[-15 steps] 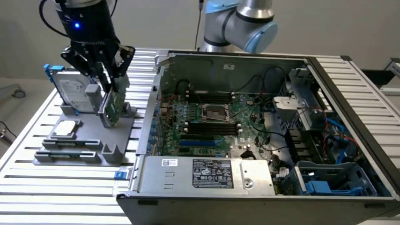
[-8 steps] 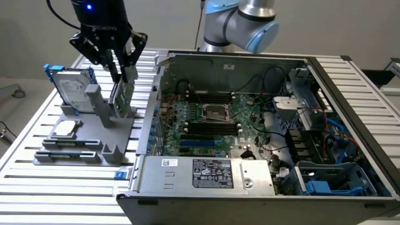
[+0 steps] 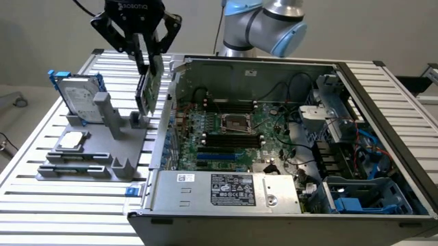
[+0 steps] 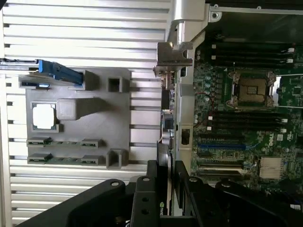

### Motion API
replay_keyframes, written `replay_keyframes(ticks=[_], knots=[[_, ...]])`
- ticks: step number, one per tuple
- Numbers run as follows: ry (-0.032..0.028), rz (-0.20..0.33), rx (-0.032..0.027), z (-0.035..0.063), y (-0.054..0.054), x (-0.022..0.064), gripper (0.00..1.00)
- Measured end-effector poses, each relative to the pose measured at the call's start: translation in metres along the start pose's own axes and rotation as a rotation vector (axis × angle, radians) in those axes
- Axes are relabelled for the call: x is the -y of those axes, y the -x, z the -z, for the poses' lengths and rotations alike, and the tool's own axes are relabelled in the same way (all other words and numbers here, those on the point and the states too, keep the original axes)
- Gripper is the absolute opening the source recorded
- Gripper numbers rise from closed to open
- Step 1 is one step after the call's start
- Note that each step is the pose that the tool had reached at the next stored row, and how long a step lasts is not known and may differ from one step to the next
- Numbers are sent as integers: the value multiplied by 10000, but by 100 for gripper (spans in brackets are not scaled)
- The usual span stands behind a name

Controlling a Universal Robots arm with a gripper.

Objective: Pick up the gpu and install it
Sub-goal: 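Pick up the gpu and move the gpu toward the slot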

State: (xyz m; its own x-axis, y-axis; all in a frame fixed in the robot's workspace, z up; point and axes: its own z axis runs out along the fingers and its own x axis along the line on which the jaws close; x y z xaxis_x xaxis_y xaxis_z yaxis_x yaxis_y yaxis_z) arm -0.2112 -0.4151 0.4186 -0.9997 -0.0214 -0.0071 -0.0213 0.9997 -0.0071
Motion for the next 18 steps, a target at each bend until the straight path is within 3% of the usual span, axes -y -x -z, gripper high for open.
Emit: replay_keyframes(ticks=[4,6,11,18], knots=[[7,0,-43,179,184,6,26],[10,-1,-57,216,274,8,26],[9,1,-63,200,503,14,26],[-34,1,-64,93,817,20,26]])
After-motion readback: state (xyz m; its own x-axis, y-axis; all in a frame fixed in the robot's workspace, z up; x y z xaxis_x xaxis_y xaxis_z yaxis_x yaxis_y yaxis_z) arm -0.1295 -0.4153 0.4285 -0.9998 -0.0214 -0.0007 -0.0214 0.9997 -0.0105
